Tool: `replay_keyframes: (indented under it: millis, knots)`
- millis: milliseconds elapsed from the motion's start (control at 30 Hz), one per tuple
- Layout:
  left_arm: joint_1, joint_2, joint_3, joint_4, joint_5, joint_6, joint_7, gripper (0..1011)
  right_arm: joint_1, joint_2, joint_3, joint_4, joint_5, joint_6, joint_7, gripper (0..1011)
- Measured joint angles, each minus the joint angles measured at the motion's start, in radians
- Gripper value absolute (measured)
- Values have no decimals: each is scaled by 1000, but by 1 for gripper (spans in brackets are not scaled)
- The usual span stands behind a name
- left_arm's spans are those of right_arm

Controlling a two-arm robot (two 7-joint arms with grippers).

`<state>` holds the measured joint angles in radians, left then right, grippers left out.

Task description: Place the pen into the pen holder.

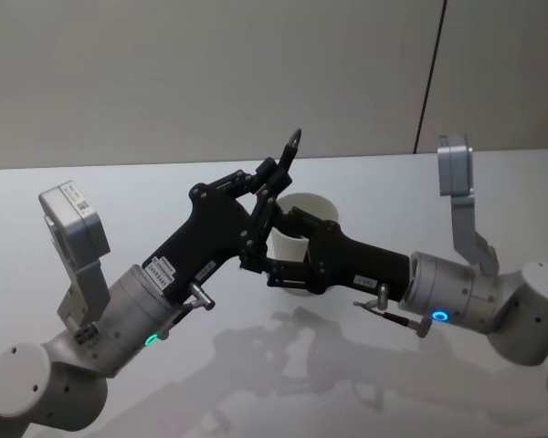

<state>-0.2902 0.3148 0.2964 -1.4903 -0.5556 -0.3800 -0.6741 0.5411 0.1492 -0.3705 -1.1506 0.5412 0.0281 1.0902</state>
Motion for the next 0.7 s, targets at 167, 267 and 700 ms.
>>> replay_keyframes:
  millis: [167, 267, 700]
  knots:
    - [0, 0, 0, 0, 0, 0, 0, 121, 1, 0, -1, 0, 0, 1, -1, 1002]
    - [0, 0, 0, 0, 0, 0, 0, 121, 1, 0, -1, 0, 0, 1, -1, 1002]
    - [0, 0, 0, 0, 0, 0, 0, 121, 1, 0, -1, 0, 0, 1, -2, 681]
